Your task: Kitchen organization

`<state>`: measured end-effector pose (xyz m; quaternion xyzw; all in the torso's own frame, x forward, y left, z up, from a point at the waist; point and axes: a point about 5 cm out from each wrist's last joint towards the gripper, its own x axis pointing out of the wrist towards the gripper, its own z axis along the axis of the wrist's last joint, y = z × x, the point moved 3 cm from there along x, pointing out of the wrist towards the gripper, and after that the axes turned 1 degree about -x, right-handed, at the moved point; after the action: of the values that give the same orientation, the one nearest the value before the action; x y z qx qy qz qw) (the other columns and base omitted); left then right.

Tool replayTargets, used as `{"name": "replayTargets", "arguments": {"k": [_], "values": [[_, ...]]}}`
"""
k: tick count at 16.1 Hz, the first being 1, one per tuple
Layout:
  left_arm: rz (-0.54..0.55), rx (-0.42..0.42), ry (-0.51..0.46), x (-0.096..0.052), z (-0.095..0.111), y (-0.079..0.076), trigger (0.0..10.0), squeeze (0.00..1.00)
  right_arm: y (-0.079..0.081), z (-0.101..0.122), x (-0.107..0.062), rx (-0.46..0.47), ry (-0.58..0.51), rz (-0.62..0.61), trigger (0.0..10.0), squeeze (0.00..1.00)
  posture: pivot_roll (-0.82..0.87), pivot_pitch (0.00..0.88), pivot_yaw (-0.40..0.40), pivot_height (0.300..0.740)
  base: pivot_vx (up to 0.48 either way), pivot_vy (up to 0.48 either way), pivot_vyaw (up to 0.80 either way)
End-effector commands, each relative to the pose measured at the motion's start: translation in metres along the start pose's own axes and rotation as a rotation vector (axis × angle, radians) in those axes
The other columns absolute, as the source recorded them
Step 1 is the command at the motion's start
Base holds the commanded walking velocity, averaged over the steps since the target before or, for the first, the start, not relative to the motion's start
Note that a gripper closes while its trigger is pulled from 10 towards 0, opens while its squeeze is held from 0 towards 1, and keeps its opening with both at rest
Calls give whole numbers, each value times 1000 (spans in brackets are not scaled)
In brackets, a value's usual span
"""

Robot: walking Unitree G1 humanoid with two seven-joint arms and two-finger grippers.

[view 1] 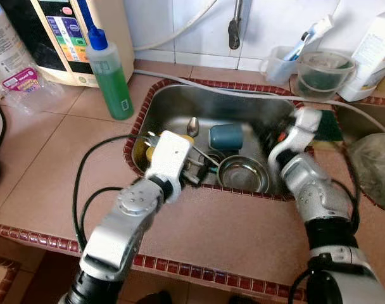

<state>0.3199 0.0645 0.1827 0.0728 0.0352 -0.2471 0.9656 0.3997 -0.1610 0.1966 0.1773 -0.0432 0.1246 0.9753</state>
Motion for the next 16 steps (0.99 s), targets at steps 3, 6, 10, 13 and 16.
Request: {"name": "replayTargets", "arguments": {"k": [3,6,10,13,16], "values": [[19,-6,-67,2,1,20,10000,0,5,18,-12,-70,-148,-6,10000,1000,-111,146,29,740,0,0,0],[33,-65,-114,1,-2,30,10000,0,18,15,-19,-168,-195,10,10000,1000,-127,130,30,740,0,0,0],[46,-199,-228,2,-9,32,10000,0,28,14,-28,-266,-269,-38,10000,1000,-168,102,49,740,0,0,0],[48,-189,-270,8,-7,28,10000,0,31,9,-38,-299,-299,-45,10000,1000,-181,75,65,740,0,0,0],[65,-170,-305,11,-4,30,10000,0,36,0,-48,-315,-303,-33,10000,1000,-194,58,82,740,0,0,0]]}}
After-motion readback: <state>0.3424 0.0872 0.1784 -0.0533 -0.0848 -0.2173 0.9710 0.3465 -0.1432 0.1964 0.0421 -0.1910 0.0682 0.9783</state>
